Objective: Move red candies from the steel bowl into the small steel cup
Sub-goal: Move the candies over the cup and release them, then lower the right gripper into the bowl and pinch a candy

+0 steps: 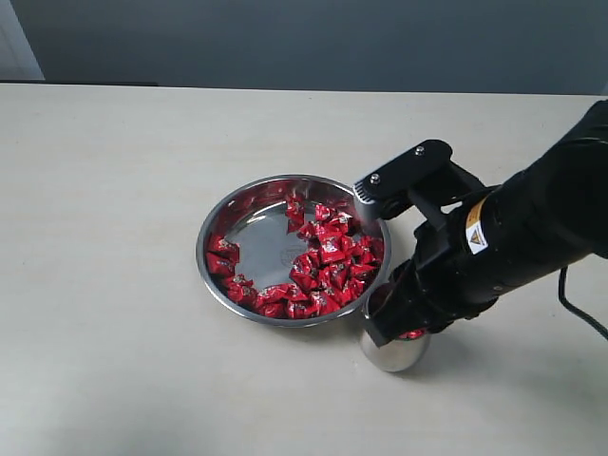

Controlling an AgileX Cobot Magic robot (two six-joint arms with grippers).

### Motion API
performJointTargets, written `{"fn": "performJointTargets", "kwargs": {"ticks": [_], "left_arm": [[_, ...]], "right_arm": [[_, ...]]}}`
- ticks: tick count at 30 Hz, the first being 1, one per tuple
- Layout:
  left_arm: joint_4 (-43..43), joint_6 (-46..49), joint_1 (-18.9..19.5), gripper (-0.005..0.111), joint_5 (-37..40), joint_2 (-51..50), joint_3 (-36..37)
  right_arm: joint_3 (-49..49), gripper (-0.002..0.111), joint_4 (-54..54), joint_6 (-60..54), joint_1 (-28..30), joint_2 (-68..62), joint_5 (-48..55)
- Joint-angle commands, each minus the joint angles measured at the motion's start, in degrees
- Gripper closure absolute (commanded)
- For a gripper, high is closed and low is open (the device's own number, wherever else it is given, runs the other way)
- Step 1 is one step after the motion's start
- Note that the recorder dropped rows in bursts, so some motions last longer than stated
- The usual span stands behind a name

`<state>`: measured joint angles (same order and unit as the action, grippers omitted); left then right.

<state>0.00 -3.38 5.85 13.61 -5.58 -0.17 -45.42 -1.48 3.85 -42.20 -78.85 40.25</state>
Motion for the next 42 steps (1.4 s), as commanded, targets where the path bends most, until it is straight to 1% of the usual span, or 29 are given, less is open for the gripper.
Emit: {"fn": "performJointTargets", "kwargs": {"ticks": [1,5,10,15,19,21,30,33,37,42], "left_arm": [[0.00,-0.13,-0.29,0.106,-0.34,0.30,0.17],[0.00,-0.13,-0.29,0.106,-0.34,0.30,0.17],[0.00,-0.13,-0.29,0.106,-0.34,0.30,0.17],[0.00,-0.13,-0.29,0.106,-0.34,0.30,0.17],[0.00,-0.13,-0.29,0.106,-0.34,0.30,0.17],[0.00,-0.13,-0.29,0.106,-0.34,0.30,0.17],[0.00,-0.13,-0.29,0.106,-0.34,0.30,0.17],[0.00,-0.13,-0.29,0.106,-0.34,0.30,0.17],[0.00,-0.13,-0.29,0.106,-0.34,0.30,0.17],[0.00,-0.13,-0.29,0.106,-0.34,0.30,0.17]], "right_arm": [[-0.30,0.070,0.22,0.26,-0.11,0.02,-6.43],[-1.39,0.070,2.21,-0.13,-0.11,-0.99,-13.87],[-4.61,0.070,2.21,-0.67,-0.11,-5.27,-16.07],[-9.26,0.070,2.21,-0.81,-0.11,-12.05,-16.07],[-14.31,0.070,5.26,-5.67,-0.19,-17.46,-14.71],[-16.82,0.070,6.55,-6.26,-0.19,-19.84,-14.71],[-30.01,0.070,3.59,-6.62,0.82,-31.03,-15.00],[-33.16,0.070,2.94,-6.62,1.80,-34.77,-12.66],[-35.56,0.070,2.94,-6.62,4.13,-38.78,-10.54],[-36.50,0.070,3.07,-6.62,6.15,-41.12,-11.03]]}}
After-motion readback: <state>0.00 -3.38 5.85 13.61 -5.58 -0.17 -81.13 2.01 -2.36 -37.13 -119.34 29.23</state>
